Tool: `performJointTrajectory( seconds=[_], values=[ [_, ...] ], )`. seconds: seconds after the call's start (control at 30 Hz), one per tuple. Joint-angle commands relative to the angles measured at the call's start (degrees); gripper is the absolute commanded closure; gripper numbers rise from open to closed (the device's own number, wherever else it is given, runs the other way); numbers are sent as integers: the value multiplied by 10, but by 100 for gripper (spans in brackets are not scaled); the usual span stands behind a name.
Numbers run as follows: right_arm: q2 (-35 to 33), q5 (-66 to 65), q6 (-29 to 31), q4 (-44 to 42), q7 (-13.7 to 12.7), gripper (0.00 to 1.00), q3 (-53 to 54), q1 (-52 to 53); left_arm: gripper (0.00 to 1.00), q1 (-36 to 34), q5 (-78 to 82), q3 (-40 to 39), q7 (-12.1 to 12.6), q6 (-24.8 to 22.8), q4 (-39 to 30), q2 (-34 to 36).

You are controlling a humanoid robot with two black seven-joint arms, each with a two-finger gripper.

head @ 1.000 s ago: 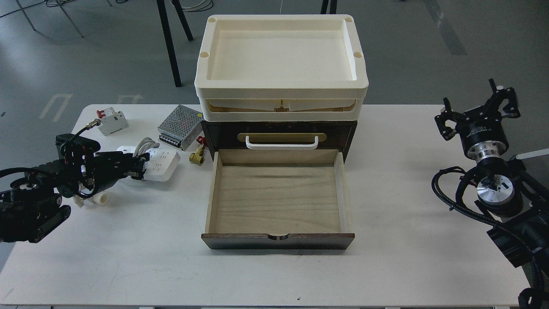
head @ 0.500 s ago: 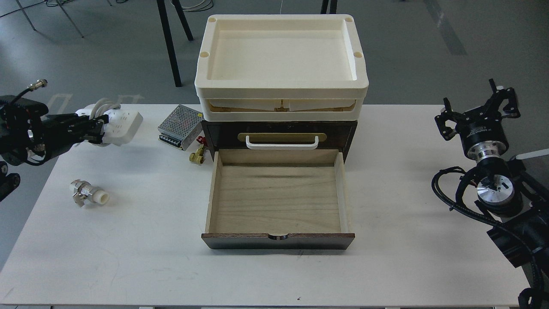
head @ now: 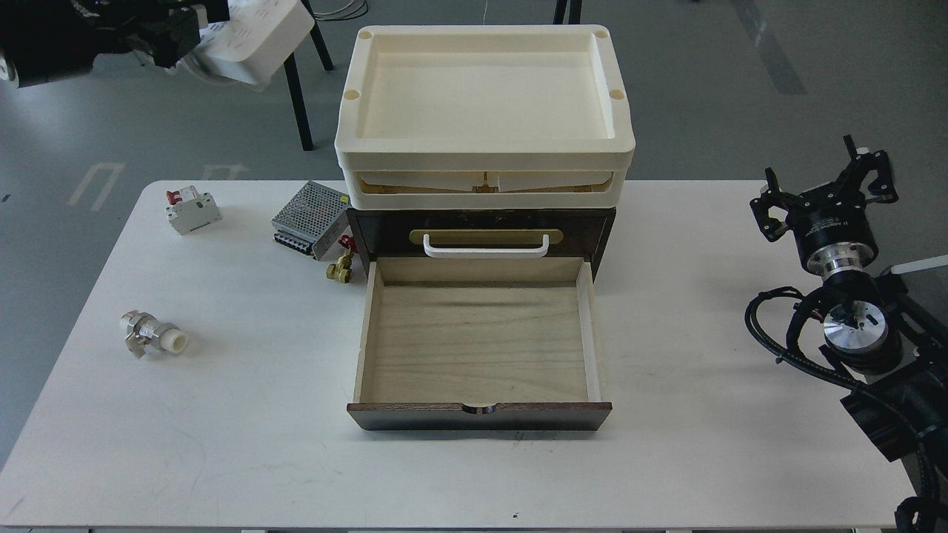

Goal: Put charging cable into cabinet
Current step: 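Lift the power strip with its cable up over the cabinet, then lower the held power strip into the open wooden drawer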

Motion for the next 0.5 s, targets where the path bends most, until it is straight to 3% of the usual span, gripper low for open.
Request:
performJointTrajectory(
  seconds=[0.0,0.2,0.47],
  values=[
    [0,0,0,0,0,0,0,0,100,-44,3,-15,12,-46,-96,-1],
    [0,-1,0,0,0,0,1,0,100,-86,6,-15,49,-89,-216,-51],
    [0,0,0,0,0,0,0,0,100,-14,34,-7,49,-105,-213,-223]
  ],
)
